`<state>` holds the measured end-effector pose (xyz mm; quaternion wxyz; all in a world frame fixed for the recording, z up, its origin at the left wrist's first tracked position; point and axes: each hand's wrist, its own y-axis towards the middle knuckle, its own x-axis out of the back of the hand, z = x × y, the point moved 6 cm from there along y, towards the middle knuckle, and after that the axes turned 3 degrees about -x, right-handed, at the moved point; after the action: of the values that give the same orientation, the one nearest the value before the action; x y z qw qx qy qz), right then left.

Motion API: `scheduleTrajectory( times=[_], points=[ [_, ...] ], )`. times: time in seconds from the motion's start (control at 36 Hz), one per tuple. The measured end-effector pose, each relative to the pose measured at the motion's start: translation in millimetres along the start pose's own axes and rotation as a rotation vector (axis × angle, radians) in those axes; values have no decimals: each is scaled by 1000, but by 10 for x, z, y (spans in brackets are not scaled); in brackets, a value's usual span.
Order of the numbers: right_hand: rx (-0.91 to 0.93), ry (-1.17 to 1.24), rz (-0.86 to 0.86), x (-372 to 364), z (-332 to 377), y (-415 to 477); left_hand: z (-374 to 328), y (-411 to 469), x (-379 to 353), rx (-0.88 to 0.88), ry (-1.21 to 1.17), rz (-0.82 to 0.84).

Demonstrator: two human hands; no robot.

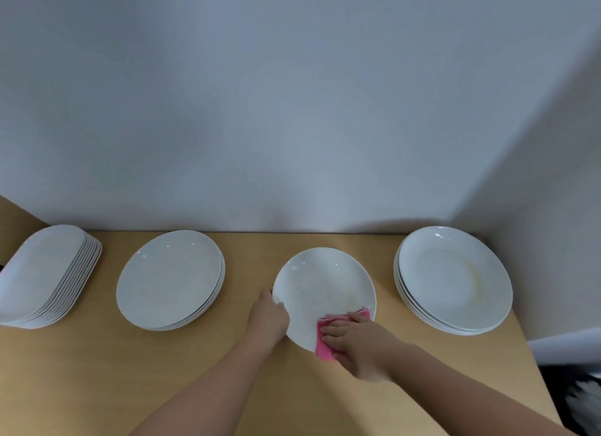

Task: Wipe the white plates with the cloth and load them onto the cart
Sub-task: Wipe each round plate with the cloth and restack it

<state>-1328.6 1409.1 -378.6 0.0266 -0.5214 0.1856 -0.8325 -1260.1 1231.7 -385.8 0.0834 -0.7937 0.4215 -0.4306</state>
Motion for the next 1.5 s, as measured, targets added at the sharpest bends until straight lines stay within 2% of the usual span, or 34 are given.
scheduleTrajectory(
  times=[0.19,0.28,0.39,0.5,0.61,0.92,1.11,1.36,1.5],
  points=[
    [-92,-39,93,-38,8,-7,81,-336,-261,48,-257,-58],
    [-102,-102,174,24,-86,-21,14,-291,-231,50,-255,-34],
    [-136,-332,280,196,-332,-19,-48,-269,-184,21,-229,23],
    [-237,-488,291,406,-532,43,-20,-248,-196,38,-246,44],
    [-215,-564,253,437,-573,116,-36,-243,-196,36,-239,49],
    [-317,-524,130,351,-739,331,-59,-310,-180,66,-305,52],
    [-246,-447,37,420,-688,662,-15,-260,-200,80,-272,37],
    [-131,-290,82,395,-606,815,43,-203,-220,67,-212,-4],
    [-129,-325,-42,427,-539,703,42,-195,-228,67,-208,-4]
  ],
)
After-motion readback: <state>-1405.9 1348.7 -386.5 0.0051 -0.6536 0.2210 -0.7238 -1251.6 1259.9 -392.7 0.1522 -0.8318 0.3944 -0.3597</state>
